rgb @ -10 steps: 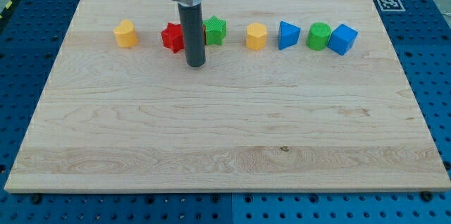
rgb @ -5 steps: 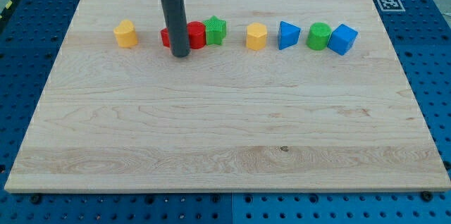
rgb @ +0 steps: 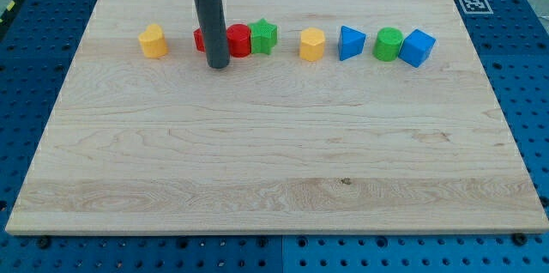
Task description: Adjust the red blocks heart in a horizontal line
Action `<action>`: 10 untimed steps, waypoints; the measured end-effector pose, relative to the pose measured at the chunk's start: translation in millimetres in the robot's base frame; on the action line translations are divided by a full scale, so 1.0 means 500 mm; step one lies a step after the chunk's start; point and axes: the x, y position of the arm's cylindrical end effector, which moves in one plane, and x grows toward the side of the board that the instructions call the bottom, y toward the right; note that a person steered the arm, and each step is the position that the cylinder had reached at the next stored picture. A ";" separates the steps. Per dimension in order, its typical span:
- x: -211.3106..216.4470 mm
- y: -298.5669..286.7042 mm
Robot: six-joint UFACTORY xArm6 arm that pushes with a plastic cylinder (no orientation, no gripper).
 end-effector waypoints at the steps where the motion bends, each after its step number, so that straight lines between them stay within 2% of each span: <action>1: -0.023 0.000; 5: 0.019 0.043; 8: 0.019 0.066; 10: -0.020 0.066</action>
